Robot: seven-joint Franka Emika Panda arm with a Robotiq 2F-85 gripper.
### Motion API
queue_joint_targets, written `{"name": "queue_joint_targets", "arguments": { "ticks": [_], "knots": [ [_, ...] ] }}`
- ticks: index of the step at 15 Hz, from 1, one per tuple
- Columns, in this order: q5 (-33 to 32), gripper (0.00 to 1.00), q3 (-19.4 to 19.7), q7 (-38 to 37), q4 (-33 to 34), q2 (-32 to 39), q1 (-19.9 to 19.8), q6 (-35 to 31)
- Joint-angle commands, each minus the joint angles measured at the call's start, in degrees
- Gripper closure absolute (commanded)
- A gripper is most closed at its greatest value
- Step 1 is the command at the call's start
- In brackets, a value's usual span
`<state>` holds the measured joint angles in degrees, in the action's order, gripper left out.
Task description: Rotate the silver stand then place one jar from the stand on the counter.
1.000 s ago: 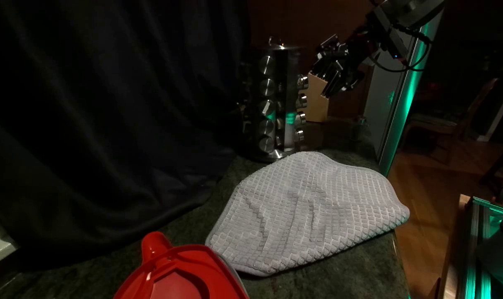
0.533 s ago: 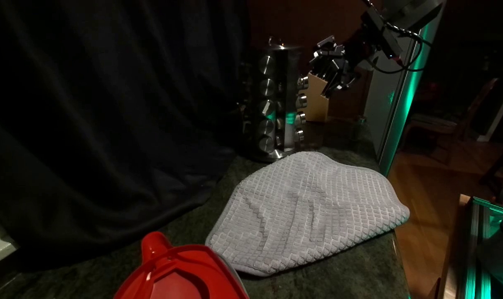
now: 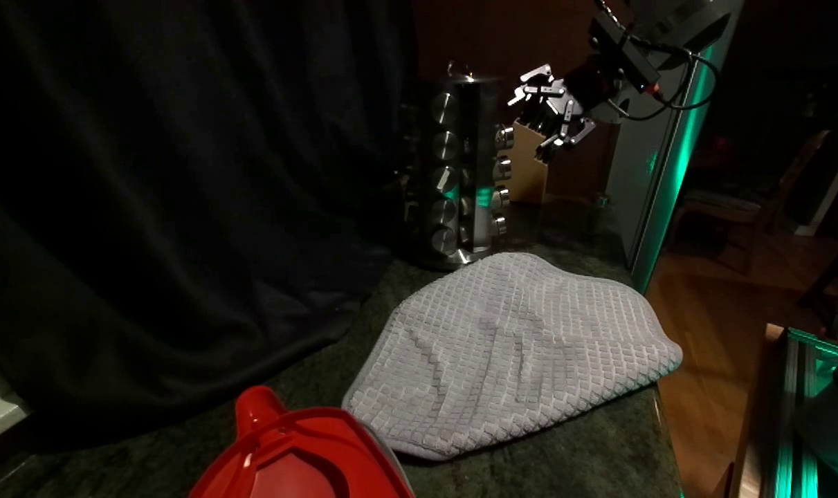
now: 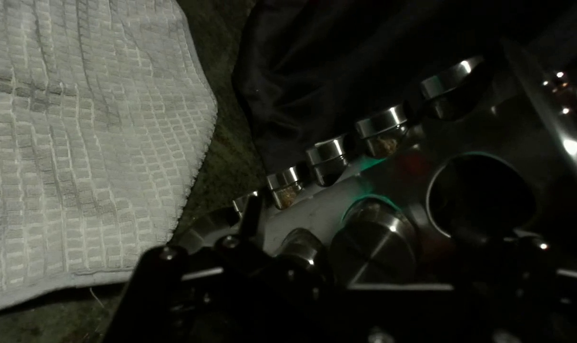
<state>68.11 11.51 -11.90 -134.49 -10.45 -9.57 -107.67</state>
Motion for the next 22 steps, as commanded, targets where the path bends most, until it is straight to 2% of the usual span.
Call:
{"name": "queue_joint_targets", "arguments": {
  "ticks": [1,8,14,15,16,19,22],
  "knots": [
    [1.1,0.00,-1.3,-6.3,0.1,0.6,-0.8,-2.1],
    [4.2,0.00,-2.4,-16.6,0.4,2.5,-0.2,-5.6],
    [8.1,0.00,-3.4,-22.1,0.7,3.9,0.2,-7.3],
    [8.7,0.06,-3.6,-22.7,0.7,4.0,0.3,-8.0],
    [9.2,0.20,-3.7,-23.3,0.6,4.1,0.3,-8.4],
    [10.6,0.48,-4.0,-24.7,0.6,4.1,0.4,-10.3],
    [11.2,0.69,-4.0,-25.7,0.4,3.7,0.3,-11.9]
  ]
}}
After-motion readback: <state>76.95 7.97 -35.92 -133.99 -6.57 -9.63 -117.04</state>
